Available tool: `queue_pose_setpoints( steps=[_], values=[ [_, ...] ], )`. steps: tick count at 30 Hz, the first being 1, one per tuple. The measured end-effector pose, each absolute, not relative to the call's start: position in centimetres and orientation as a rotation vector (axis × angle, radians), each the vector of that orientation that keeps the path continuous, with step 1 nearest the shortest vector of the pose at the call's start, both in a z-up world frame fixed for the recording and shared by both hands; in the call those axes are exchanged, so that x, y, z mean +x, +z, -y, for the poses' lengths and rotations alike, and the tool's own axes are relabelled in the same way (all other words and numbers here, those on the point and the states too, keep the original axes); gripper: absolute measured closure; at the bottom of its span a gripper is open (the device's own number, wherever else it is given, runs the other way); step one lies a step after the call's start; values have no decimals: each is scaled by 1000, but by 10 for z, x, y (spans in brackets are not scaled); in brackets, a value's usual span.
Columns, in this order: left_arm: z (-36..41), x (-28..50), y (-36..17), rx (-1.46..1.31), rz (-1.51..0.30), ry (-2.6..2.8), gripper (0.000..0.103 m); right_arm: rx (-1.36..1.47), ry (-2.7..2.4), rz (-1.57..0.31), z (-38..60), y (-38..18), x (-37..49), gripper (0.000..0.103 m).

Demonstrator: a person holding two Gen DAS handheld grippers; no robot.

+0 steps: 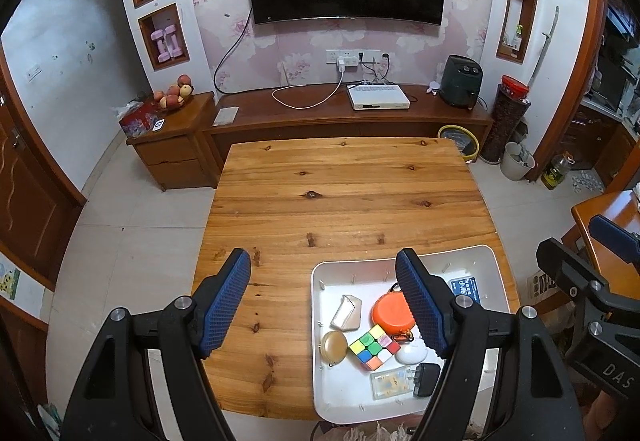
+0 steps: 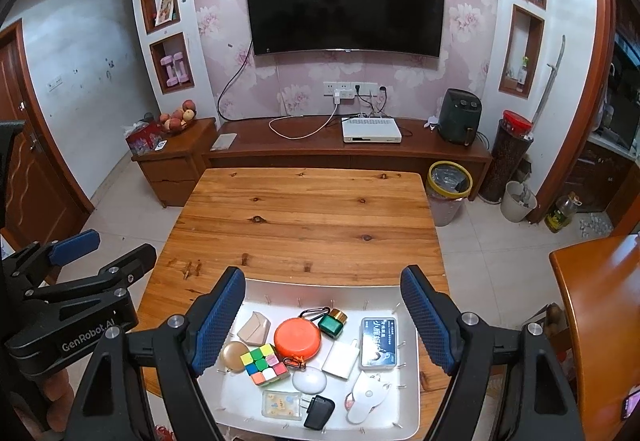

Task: Organize rigid objects

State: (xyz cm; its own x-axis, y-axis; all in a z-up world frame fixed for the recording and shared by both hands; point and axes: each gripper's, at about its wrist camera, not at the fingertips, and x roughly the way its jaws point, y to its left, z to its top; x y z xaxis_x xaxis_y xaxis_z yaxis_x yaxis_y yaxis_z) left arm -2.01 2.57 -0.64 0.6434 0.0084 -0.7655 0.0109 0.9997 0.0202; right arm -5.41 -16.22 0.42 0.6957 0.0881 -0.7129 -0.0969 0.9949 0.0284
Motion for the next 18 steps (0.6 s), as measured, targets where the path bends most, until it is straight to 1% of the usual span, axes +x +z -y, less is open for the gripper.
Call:
queue_pose_setpoints(
  steps=[18],
  values=[
    [-27,-17,-5,15,-875,3,25,-16,115,-796,164,3,-49,22]
  ],
)
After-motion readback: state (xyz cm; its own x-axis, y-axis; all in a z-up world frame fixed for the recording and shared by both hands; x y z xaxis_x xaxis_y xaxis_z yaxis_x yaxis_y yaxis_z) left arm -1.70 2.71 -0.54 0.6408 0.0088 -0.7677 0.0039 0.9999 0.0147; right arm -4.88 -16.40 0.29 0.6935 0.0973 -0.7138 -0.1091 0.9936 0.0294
